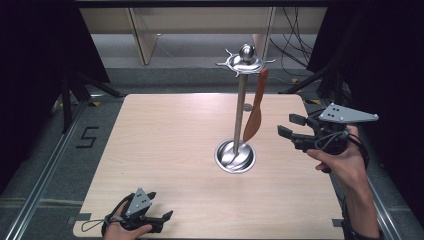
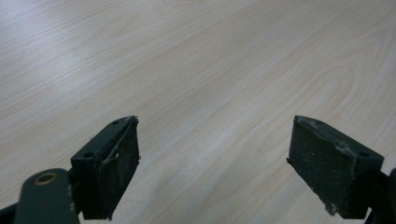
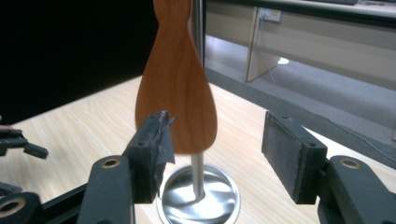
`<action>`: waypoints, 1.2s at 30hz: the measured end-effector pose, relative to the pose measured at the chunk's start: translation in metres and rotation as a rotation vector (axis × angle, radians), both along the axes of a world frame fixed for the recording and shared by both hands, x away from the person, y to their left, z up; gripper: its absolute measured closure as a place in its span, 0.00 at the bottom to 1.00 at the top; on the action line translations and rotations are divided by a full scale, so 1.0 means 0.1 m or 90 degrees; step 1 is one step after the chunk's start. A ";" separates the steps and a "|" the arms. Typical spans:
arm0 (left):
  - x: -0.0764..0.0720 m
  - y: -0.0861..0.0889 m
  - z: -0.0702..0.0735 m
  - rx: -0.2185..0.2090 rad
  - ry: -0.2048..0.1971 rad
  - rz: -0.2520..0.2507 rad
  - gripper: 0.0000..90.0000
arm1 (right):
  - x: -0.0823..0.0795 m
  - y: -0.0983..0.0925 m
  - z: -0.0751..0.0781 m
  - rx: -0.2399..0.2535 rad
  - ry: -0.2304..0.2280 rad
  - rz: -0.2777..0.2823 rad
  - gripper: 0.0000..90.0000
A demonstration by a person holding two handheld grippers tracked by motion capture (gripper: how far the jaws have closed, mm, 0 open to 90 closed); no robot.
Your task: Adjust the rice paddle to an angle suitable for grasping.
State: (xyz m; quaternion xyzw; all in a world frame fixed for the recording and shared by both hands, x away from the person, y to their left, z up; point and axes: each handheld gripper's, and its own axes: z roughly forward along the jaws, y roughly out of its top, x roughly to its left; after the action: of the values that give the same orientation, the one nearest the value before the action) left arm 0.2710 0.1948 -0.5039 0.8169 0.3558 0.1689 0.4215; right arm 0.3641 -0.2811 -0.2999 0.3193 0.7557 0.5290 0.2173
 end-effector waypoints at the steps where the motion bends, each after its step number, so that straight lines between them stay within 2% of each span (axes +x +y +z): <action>1: 0.00 0.00 0.01 0.004 0.000 -0.001 0.17 | -0.01 -0.01 -0.02 0.001 0.003 -0.005 0.47; 2: 0.01 0.02 0.02 0.021 -0.013 -0.015 0.17 | -0.01 -0.02 -0.03 0.004 0.001 -0.007 0.47; 3: 0.02 0.02 0.02 0.024 -0.015 -0.016 0.17 | 0.01 -0.04 -0.04 -0.001 -0.003 -0.007 0.47; 5: 0.02 0.02 0.02 0.024 -0.015 -0.019 0.17 | 0.00 -0.04 -0.08 0.005 0.007 -0.014 0.47; 7: 0.01 0.01 0.01 0.013 -0.010 -0.013 0.17 | 0.00 -0.05 -0.10 -0.006 0.003 -0.011 0.47; 8: 0.02 0.01 0.01 0.006 -0.014 -0.013 0.17 | -0.01 -0.04 -0.12 0.002 0.012 -0.016 0.47; 9: 0.02 0.01 0.01 0.006 -0.014 -0.013 0.17 | 0.01 -0.05 -0.12 -0.004 0.005 -0.001 0.47; 10: 0.02 0.02 0.02 0.024 -0.015 -0.020 0.17 | -0.01 -0.04 -0.13 0.001 0.014 -0.008 0.47; 12: 0.01 0.00 0.01 0.004 -0.008 -0.010 0.17 | -0.01 -0.03 -0.14 0.000 0.007 -0.013 0.47; 13: 0.03 0.02 0.02 0.025 -0.018 -0.021 0.17 | -0.01 -0.04 -0.14 -0.002 0.014 -0.009 0.47; 14: 0.03 0.02 0.02 0.025 -0.018 -0.021 0.17 | -0.01 -0.04 -0.14 -0.002 0.014 -0.009 0.47; 15: 0.02 0.02 0.02 0.024 -0.015 -0.019 0.17 | 0.01 -0.03 -0.17 -0.005 -0.004 -0.014 0.47; 17: 0.02 0.02 0.02 0.022 -0.015 -0.019 0.17 | 0.01 -0.05 -0.17 -0.011 0.009 -0.004 0.47; 18: 0.03 0.02 0.02 0.029 -0.015 -0.017 0.17 | 0.00 -0.04 -0.19 -0.006 0.016 -0.011 0.46; 19: 0.01 -0.01 0.00 -0.001 0.002 0.002 0.17 | 0.00 -0.04 -0.20 -0.010 0.014 -0.011 0.46; 20: 0.01 -0.01 0.00 0.003 0.000 -0.001 0.17 | 0.00 -0.05 -0.21 -0.015 0.020 -0.003 0.46; 21: 0.03 0.00 0.01 0.014 -0.015 -0.014 0.17 | 0.00 -0.04 -0.23 -0.012 0.019 -0.005 0.46; 22: 0.03 0.00 0.01 0.014 -0.015 -0.014 0.17 | 0.00 -0.04 -0.23 -0.012 0.019 -0.005 0.46; 23: 0.02 0.02 0.02 0.025 0.000 -0.011 0.17 | 0.02 -0.05 -0.26 -0.019 0.024 -0.004 0.45; 24: 0.01 -0.01 0.01 0.004 0.002 0.001 0.17 | 0.03 -0.05 -0.28 -0.017 0.023 -0.007 0.45; 25: 0.02 0.01 0.02 0.020 0.001 -0.010 0.17 | 0.03 -0.04 -0.30 -0.013 0.036 -0.010 0.44; 26: 0.02 0.01 0.02 0.023 0.000 -0.006 0.17 | 0.04 -0.05 -0.32 -0.018 0.038 -0.010 0.44; 27: 0.02 -0.01 0.01 0.003 -0.003 -0.005 0.17 | 0.04 -0.03 -0.35 -0.008 0.039 -0.016 0.44; 28: 0.03 -0.01 0.01 0.012 -0.011 -0.013 0.17 | 0.05 -0.05 -0.37 -0.019 0.037 -0.007 0.44; 29: 0.03 0.00 0.02 0.017 -0.012 -0.015 0.17 | 0.04 -0.05 -0.38 -0.016 0.054 -0.015 0.44; 30: 0.03 0.00 0.01 0.015 -0.011 -0.014 0.17 | 0.05 -0.06 -0.38 -0.024 0.048 -0.010 0.44; 32: 0.02 -0.01 0.00 -0.002 -0.008 -0.009 0.17 | 0.05 -0.06 -0.40 -0.020 0.051 -0.013 0.43; 33: 0.02 -0.01 0.00 -0.002 -0.008 -0.009 0.17 | 0.05 -0.06 -0.40 -0.020 0.051 -0.013 0.43; 34: 0.01 -0.01 0.01 0.002 0.006 0.003 0.17 | 0.04 -0.05 -0.42 -0.021 0.056 -0.012 0.42; 35: 0.01 0.00 0.02 0.009 0.001 -0.002 0.17 | 0.04 -0.04 -0.44 -0.021 0.046 -0.014 0.42; 36: 0.02 0.00 0.02 0.007 -0.005 -0.009 0.17 | 0.02 -0.03 -0.45 -0.024 0.066 -0.014 0.42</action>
State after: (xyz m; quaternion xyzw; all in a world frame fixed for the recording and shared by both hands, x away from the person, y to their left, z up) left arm 0.2729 0.1945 -0.5023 0.8209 0.3475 0.1708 0.4197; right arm 0.3663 -0.2843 -0.3446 0.3506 0.7722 0.4947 0.1896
